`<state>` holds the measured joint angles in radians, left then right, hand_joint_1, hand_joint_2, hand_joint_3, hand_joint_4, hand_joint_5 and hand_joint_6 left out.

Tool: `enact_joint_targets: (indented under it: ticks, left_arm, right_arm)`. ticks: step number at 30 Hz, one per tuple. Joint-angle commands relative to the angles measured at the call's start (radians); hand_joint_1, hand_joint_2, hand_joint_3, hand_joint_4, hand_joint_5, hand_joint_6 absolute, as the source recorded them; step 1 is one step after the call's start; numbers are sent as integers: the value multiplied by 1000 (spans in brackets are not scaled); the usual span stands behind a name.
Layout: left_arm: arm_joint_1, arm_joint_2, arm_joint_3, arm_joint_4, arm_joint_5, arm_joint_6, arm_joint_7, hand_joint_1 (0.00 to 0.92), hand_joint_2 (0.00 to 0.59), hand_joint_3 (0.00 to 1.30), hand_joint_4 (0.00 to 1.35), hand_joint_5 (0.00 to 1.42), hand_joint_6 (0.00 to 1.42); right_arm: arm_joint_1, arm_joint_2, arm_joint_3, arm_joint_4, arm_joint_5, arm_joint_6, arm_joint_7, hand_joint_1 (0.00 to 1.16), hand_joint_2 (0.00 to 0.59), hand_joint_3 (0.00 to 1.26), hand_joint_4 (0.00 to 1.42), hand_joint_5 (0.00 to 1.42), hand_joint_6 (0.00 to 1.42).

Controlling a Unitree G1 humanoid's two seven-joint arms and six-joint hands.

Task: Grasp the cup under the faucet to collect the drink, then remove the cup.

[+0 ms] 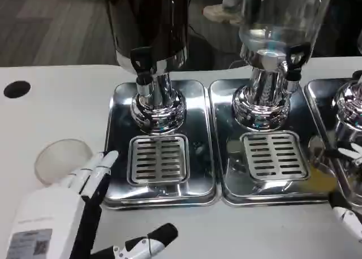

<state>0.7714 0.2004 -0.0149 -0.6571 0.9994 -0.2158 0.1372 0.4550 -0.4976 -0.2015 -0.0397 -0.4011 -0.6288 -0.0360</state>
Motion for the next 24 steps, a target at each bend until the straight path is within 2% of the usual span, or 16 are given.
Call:
enact_joint_targets:
  ticks: [1, 14, 24]
  left_arm:
    - [-4, 3, -8, 2, 25, 5, 11, 0, 59, 176, 133, 232, 412]
    - [-19, 3, -16, 9, 33, 20, -4, 0, 59, 176, 133, 221, 414]
    - [-18, 2, 6, -5, 21, 36, -2, 0, 52, 168, 130, 220, 415]
  right_arm:
    - [4, 4, 0, -3, 6, -11, 0, 450, 379, 240, 121, 61, 0]
    - [-1, 1, -2, 3, 19, -10, 5, 450, 379, 240, 121, 61, 0]
    - [16, 13, 6, 0, 14, -12, -1, 450, 379, 239, 122, 61, 0]
